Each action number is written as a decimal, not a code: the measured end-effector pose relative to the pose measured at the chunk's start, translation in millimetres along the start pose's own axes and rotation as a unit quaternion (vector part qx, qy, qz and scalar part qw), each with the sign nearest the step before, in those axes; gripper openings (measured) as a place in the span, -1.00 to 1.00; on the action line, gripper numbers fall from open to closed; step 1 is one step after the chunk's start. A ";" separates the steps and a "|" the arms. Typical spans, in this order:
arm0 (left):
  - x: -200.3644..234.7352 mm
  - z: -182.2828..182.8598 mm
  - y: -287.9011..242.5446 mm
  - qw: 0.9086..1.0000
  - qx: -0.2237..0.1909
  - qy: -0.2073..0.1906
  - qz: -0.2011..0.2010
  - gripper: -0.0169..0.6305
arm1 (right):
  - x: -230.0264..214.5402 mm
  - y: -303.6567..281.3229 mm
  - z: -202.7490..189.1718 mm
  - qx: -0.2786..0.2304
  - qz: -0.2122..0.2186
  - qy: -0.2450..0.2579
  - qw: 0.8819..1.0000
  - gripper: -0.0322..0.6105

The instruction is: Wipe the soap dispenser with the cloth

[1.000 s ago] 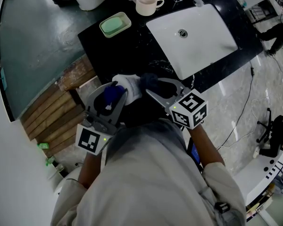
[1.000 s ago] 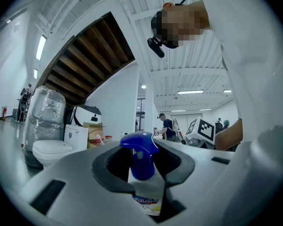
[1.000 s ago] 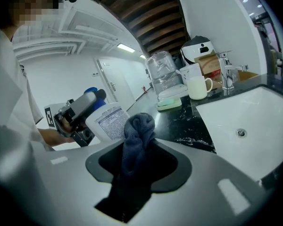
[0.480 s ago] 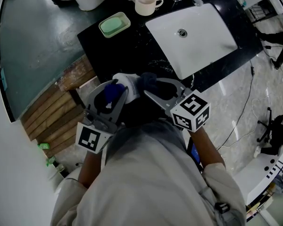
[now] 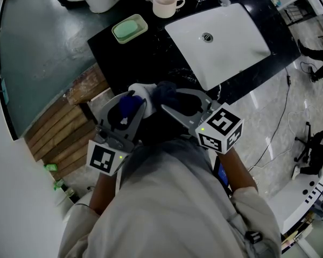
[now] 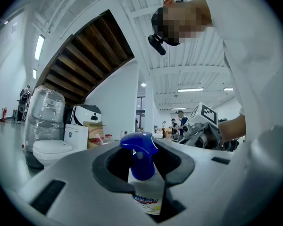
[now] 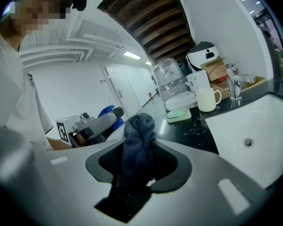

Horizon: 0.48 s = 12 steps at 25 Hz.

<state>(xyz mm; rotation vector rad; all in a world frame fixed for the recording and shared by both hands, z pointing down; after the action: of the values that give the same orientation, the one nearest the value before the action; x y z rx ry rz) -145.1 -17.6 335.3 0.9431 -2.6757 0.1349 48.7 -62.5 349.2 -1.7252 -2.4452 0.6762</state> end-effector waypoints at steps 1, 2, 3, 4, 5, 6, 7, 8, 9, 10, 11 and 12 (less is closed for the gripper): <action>-0.2 0.2 -0.5 1.000 0.001 -0.001 0.000 -0.58 | 0.6 0.4 1.7 -0.002 0.001 0.002 1.000 -0.47; -0.4 0.5 -0.8 1.000 0.001 -0.001 0.001 -0.58 | 1.1 0.6 3.4 -0.005 0.002 0.003 1.000 -0.47; -0.5 0.7 -1.2 1.000 0.001 -0.002 0.000 -0.58 | 1.6 0.8 5.2 -0.007 0.003 0.005 1.000 -0.47; -0.6 0.9 -1.5 1.000 0.002 -0.002 0.000 -0.58 | 2.1 0.9 6.6 -0.009 0.004 0.006 1.000 -0.47; -0.7 0.8 -1.8 1.000 0.002 -0.003 0.000 -0.58 | 2.4 0.9 7.8 -0.011 0.005 0.008 1.000 -0.47; -0.7 0.8 -2.2 1.000 0.004 -0.004 0.000 -0.58 | 2.6 1.0 9.0 -0.013 0.006 0.009 1.000 -0.47; -0.8 1.0 -2.7 1.000 0.005 -0.005 0.000 -0.58 | 2.7 1.1 10.3 -0.016 0.008 0.010 1.000 -0.47; -1.0 1.2 -3.4 1.000 0.006 -0.006 0.000 -0.58 | 2.7 1.3 11.6 -0.018 0.010 0.012 1.000 -0.47; -1.3 1.3 -4.2 1.000 0.007 -0.007 0.000 -0.58 | 2.7 1.8 12.5 -0.021 0.011 0.012 1.000 -0.47; -1.7 1.5 -5.0 1.000 0.008 -0.008 0.000 -0.58 | 2.6 2.4 13.2 -0.023 0.011 0.012 1.000 -0.47; -2.0 1.7 -5.9 1.000 0.009 -0.009 0.000 -0.58 | 2.5 3.1 13.7 -0.024 0.010 0.011 1.000 -0.47; -2.4 2.2 -6.7 1.000 0.011 -0.010 0.000 -0.58 | 2.4 3.7 14.5 -0.026 0.010 0.009 1.000 -0.47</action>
<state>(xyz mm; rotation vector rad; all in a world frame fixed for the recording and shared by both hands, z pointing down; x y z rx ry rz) -139.6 -21.8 332.4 0.9564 -2.6975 0.1545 46.6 -63.7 334.2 -1.7681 -2.4582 0.6000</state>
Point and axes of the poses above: the fingertips, and each gripper's own axes: y backward along the fingers, x to its left, z out of its top, the point moved 9 cm from there along y, backward along the fingers, and after that the axes turned 15 degrees about y, right-handed, at the moved point
